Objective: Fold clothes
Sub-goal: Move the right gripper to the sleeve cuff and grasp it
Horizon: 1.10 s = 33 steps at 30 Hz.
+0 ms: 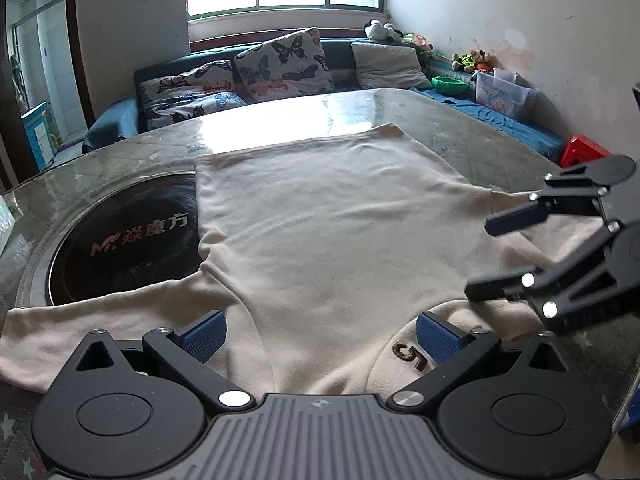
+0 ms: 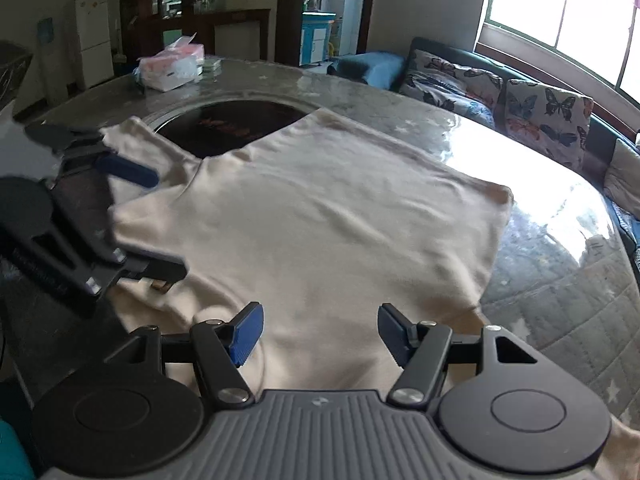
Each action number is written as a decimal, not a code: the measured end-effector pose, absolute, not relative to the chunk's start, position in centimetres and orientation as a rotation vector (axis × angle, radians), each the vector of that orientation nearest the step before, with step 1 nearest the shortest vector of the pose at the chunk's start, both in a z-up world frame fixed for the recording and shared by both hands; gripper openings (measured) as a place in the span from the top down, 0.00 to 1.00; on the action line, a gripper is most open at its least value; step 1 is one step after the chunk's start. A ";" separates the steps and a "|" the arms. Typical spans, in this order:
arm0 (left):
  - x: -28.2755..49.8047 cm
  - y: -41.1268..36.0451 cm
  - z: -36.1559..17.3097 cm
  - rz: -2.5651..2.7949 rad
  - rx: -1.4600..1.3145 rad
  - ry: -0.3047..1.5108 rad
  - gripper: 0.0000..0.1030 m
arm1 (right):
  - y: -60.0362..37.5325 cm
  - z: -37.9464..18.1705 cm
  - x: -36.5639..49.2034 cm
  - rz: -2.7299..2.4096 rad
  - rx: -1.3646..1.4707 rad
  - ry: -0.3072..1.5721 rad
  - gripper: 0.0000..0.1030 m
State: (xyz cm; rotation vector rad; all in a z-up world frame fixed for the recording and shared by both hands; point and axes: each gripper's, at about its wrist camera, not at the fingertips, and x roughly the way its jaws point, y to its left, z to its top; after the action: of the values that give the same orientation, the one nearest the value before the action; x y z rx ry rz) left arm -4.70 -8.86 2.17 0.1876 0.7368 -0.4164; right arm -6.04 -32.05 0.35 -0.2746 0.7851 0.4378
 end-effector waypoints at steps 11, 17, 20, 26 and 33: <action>-4.9 -8.6 1.4 -0.383 0.207 0.754 0.00 | -32.6 -0.1 -8.2 0.422 -0.239 0.790 0.36; -5.0 -8.8 1.9 -0.382 0.223 0.734 0.00 | -33.2 0.6 -9.3 0.417 -0.215 0.767 0.35; -4.8 -8.8 1.7 -0.371 0.229 0.743 0.00 | -33.7 0.2 -9.4 0.403 -0.190 0.783 0.33; -4.8 -8.9 1.6 -0.370 0.245 0.751 0.00 | -34.7 1.3 -9.6 0.398 -0.152 0.749 0.32; -4.7 -9.1 1.8 -0.371 0.263 0.749 0.00 | -37.1 0.0 -8.7 0.328 -0.074 0.794 0.32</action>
State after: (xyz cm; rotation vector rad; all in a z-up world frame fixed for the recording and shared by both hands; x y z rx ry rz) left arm -4.68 -9.07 1.82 0.2632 0.7492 -0.3715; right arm -8.67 -37.13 0.04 -0.0741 0.7942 0.3285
